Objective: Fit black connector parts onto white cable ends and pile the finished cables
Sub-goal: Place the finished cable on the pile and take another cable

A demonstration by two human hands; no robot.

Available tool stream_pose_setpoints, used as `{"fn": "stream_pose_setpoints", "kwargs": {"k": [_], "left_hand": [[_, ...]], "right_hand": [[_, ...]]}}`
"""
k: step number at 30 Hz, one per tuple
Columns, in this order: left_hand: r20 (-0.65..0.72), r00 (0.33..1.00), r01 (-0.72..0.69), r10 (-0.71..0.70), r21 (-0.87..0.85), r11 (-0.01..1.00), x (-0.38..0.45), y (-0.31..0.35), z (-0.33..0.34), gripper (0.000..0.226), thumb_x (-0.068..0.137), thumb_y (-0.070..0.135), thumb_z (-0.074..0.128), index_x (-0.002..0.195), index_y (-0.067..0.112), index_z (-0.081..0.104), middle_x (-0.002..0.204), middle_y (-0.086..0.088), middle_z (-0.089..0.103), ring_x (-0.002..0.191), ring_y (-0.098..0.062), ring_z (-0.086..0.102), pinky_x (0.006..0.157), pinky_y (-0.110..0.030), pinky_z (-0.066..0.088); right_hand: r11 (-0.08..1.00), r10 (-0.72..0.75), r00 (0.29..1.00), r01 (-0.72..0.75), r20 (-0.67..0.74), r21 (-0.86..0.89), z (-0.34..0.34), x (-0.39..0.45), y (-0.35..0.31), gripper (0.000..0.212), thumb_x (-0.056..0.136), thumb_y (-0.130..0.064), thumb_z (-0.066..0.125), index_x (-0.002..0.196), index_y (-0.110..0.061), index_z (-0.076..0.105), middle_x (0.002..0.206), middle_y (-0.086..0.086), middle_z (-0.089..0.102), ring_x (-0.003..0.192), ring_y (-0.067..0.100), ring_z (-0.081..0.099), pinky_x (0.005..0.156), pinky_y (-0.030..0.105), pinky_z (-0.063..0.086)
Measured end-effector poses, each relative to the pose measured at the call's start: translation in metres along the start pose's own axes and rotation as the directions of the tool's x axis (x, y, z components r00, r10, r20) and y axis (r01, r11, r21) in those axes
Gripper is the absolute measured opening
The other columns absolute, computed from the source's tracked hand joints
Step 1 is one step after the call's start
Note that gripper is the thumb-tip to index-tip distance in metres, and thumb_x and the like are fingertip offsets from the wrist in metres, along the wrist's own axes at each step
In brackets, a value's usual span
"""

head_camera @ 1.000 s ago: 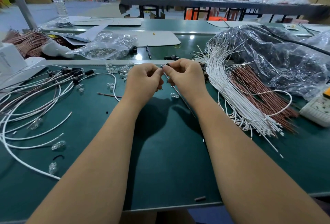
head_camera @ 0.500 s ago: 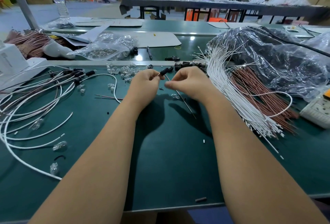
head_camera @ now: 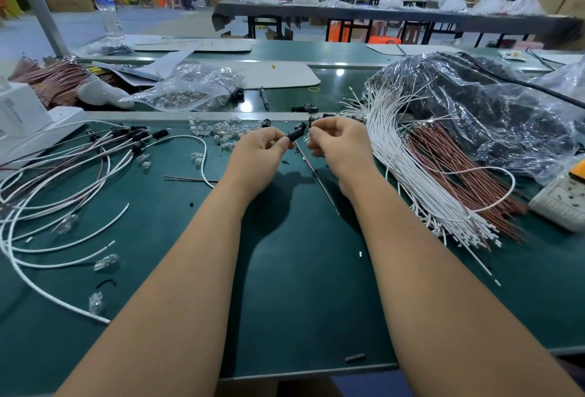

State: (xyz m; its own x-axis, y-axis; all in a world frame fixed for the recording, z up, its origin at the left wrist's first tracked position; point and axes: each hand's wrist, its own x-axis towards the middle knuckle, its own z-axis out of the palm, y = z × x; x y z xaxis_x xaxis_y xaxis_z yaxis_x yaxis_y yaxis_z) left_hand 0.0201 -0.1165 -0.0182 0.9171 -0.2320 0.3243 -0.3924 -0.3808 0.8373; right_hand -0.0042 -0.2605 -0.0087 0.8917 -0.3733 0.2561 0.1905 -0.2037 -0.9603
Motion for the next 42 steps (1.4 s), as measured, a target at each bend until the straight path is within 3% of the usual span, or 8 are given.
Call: {"fn": "stream_pose_setpoints", "kwargs": {"k": [3,9,16,25,30,36,42], "left_hand": [[0.013,1.0,0.001,-0.001,-0.007,1.0,-0.0001,-0.0013,0.0006,0.018,0.096,0.021,0.054,0.085,0.018,0.068,0.055,0.008,0.042,0.041,-0.001,0.033,0.042,-0.014,0.025],[0.026,1.0,-0.014,0.014,-0.003,1.0,-0.0008,-0.002,0.0001,0.018,0.096,0.022,0.055,0.084,0.021,0.069,0.055,0.008,0.041,0.04,-0.002,0.033,0.041,-0.013,0.025],[0.017,1.0,-0.024,0.025,-0.021,0.999,-0.002,-0.0014,-0.0005,0.018,0.096,0.021,0.055,0.085,0.02,0.069,0.051,0.01,0.038,0.038,-0.003,0.032,0.04,-0.012,0.023],[0.017,1.0,-0.02,0.021,-0.03,0.999,-0.0029,0.0001,-0.0005,0.017,0.095,0.022,0.057,0.083,0.02,0.07,0.053,0.008,0.041,0.037,-0.002,0.033,0.039,-0.011,0.024],[0.005,1.0,-0.011,0.011,-0.035,0.999,-0.0028,0.0003,-0.0008,0.017,0.095,0.021,0.057,0.085,0.018,0.07,0.051,0.011,0.04,0.037,-0.001,0.035,0.039,-0.009,0.024],[0.016,1.0,-0.021,0.022,-0.045,0.999,-0.0027,0.0001,0.0,0.018,0.094,0.02,0.06,0.079,0.019,0.069,0.057,0.006,0.05,0.045,0.0,0.039,0.048,-0.01,0.03],[0.021,1.0,-0.014,0.015,-0.014,1.0,-0.0027,-0.0006,0.0009,0.019,0.092,0.02,0.062,0.075,0.019,0.071,0.053,0.008,0.062,0.043,-0.001,0.041,0.047,-0.01,0.032]], "right_hand": [[0.971,0.06,0.998,-0.062,0.015,0.231,-0.0034,0.0016,-0.0008,0.013,0.091,-0.002,0.062,0.082,-0.011,0.064,0.071,0.003,0.064,0.06,0.008,0.063,0.059,0.02,0.052],[0.952,0.079,0.996,-0.085,0.032,0.295,-0.0028,0.0027,-0.0001,0.01,0.091,-0.004,0.063,0.084,-0.01,0.065,0.07,0.002,0.064,0.06,0.008,0.063,0.059,0.02,0.052],[0.96,0.096,0.993,-0.112,0.072,0.256,-0.0035,0.0028,0.0014,0.011,0.091,-0.007,0.064,0.082,-0.012,0.065,0.068,0.001,0.064,0.059,0.008,0.063,0.058,0.021,0.052],[0.982,0.042,0.999,-0.045,0.021,0.184,-0.0034,0.0032,0.003,0.01,0.089,-0.005,0.066,0.082,-0.012,0.064,0.068,-0.001,0.064,0.057,0.007,0.062,0.058,0.021,0.052],[0.969,0.041,0.998,-0.054,0.056,0.24,-0.0031,0.0021,0.0031,0.007,0.085,-0.003,0.07,0.083,-0.009,0.066,0.067,0.001,0.068,0.061,0.011,0.065,0.062,0.023,0.054],[0.983,0.066,0.996,-0.076,0.061,0.164,-0.0019,-0.0005,0.0036,0.014,0.089,-0.01,0.067,0.076,-0.012,0.061,0.06,0.0,0.062,0.046,0.006,0.053,0.046,0.018,0.043],[0.982,0.074,0.993,-0.088,0.091,0.165,-0.0023,-0.0031,0.0033,0.02,0.093,-0.011,0.062,0.074,-0.009,0.057,0.054,-0.003,0.062,0.044,0.005,0.053,0.046,0.019,0.045]]}}
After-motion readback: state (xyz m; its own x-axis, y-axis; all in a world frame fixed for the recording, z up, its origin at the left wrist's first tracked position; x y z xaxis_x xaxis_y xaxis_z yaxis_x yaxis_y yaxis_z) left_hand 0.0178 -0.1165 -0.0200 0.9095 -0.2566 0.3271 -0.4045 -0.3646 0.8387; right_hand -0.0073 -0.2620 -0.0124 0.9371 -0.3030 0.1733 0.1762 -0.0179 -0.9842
